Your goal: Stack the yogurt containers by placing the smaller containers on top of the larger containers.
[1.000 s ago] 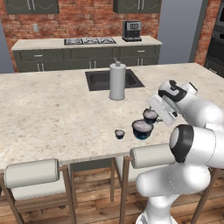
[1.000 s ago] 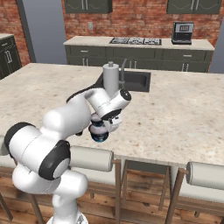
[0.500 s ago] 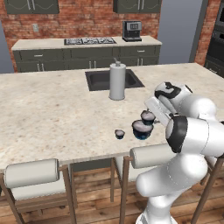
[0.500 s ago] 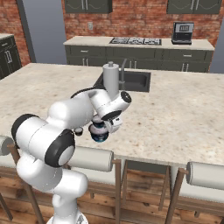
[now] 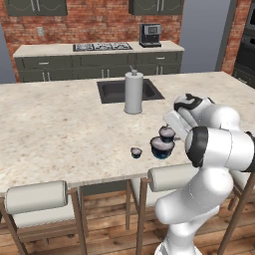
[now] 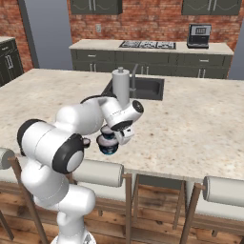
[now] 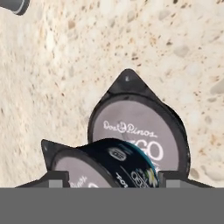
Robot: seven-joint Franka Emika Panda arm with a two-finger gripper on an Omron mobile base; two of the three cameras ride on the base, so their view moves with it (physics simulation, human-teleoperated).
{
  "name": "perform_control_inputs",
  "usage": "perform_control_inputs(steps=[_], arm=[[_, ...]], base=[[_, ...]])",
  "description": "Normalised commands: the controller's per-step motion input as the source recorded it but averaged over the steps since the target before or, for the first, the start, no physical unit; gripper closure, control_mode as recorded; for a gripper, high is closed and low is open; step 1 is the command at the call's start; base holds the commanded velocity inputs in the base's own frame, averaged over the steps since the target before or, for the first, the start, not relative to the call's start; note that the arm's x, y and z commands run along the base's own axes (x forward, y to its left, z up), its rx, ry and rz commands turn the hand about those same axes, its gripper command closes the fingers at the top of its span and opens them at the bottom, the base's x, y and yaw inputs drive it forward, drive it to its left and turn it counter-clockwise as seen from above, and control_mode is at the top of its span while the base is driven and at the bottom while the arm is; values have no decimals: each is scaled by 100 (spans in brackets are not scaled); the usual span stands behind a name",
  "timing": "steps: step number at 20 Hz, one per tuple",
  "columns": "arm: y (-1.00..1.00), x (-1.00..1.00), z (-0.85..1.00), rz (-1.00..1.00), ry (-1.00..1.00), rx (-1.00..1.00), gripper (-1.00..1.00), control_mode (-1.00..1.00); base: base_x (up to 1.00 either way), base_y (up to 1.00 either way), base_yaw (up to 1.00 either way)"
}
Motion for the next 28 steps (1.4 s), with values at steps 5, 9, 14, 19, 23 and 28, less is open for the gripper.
perform_control_inputs(steps=[5,9,14,19,23,28], arm=[[7,1,-2,0,0,0,100,-100],[9,0,-11,-1,0,0,100,-100],[6,4,-12,-2,0,0,100,-100],[5,9,-11,-1,0,0,100,-100],[0,9,-13,-1,0,0,100,-100],[0,7,-13,-1,0,0,100,-100]], base=[[0,0,0],[0,0,0],[0,0,0],[0,0,0],[0,0,0],[0,0,0]])
